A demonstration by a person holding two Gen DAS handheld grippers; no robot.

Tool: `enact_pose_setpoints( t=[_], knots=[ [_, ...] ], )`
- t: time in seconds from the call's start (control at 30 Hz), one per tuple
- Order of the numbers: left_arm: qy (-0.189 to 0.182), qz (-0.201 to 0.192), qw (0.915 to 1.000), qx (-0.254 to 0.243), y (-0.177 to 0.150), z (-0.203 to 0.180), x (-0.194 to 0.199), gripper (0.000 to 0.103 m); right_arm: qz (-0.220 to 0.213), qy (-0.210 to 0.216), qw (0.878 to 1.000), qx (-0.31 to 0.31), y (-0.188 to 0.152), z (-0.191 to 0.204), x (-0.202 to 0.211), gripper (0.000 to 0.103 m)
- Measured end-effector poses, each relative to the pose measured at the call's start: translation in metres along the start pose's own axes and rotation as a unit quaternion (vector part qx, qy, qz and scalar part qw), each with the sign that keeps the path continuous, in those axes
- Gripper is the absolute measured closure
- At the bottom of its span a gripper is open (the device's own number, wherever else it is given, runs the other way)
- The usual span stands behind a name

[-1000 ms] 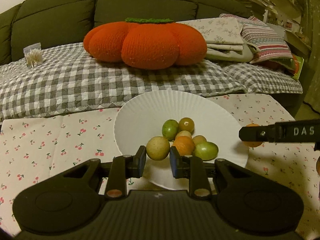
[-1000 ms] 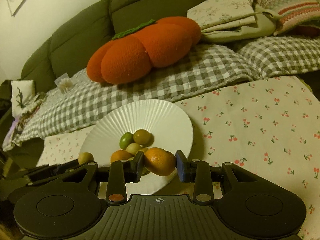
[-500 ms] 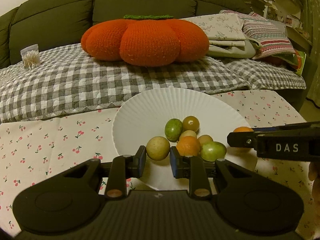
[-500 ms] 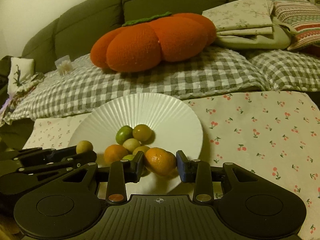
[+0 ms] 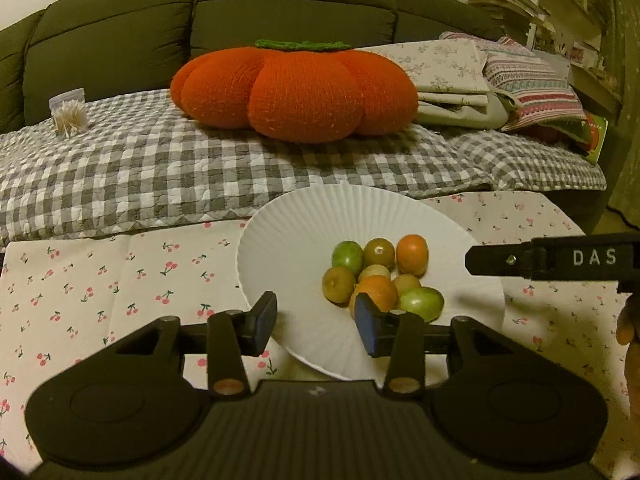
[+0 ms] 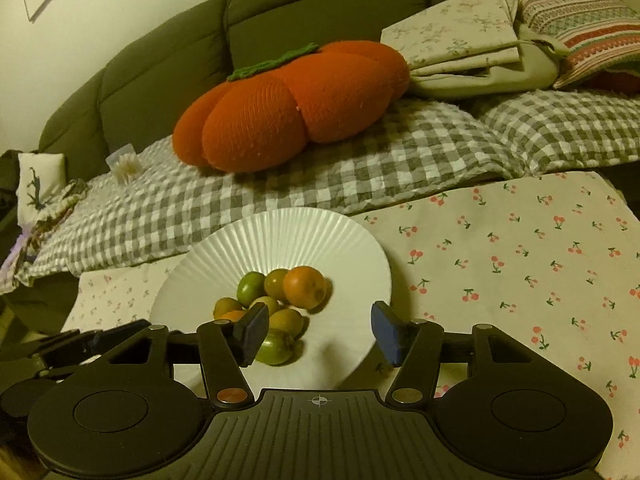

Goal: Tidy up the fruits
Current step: 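Open both tools to release the fruits onto the plate, then move the left tool to the red tomato while the right tool approaches the large orange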

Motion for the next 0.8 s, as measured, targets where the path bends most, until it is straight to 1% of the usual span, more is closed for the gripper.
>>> enact_pose_setpoints(
  t=[0.13, 0.2, 0.27, 0.4, 0.57, 0.6, 0.67, 0.8],
  knots=[
    [-0.008, 0.006, 0.9999, 0.006, -0.002, -0.001, 0.009, 0.061, 0.006, 0.005, 1.000, -0.011, 0.000, 0.002, 0.005, 0.046],
    [-0.008, 0.010, 0.9998, 0.016, -0.002, 0.000, 0.015, 0.059, 0.009, 0.004, 1.000, -0.010, -0.002, 0.005, 0.008, 0.046],
    [-0.011, 0.011, 0.9996, 0.025, -0.003, 0.002, 0.021, 0.053, 0.013, 0.007, 1.000, -0.010, -0.005, 0.009, 0.011, 0.046],
    [-0.004, 0.016, 0.9996, 0.021, -0.007, 0.002, 0.035, 0.049, 0.023, 0.014, 1.000, -0.007, -0.013, 0.019, 0.022, 0.046],
    [-0.001, 0.031, 0.9989, 0.034, -0.016, 0.007, 0.050, 0.040, 0.035, 0.025, 0.999, -0.001, -0.029, 0.033, 0.037, 0.047],
    [0.000, 0.036, 0.9988, 0.034, -0.019, 0.007, 0.053, 0.039, 0.040, 0.027, 0.999, -0.002, -0.031, 0.035, 0.039, 0.046],
    [0.002, 0.043, 0.9985, 0.034, -0.024, 0.007, 0.058, 0.034, 0.047, 0.032, 0.998, -0.002, -0.037, 0.039, 0.044, 0.047],
    [0.003, 0.054, 0.9981, 0.030, -0.031, 0.006, 0.066, 0.029, 0.054, 0.034, 0.998, 0.002, -0.041, 0.045, 0.052, 0.046]
  ],
)
Point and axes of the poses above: each gripper's, at about its wrist camera, not at the fingertips, and x roughly against the way its jaws point, z to its left, y to its top, the point moved 4 cm from there along -x, roughly the way its jaws point, and after that the axes turned 4 degrees about y, right-handed, at the moved point
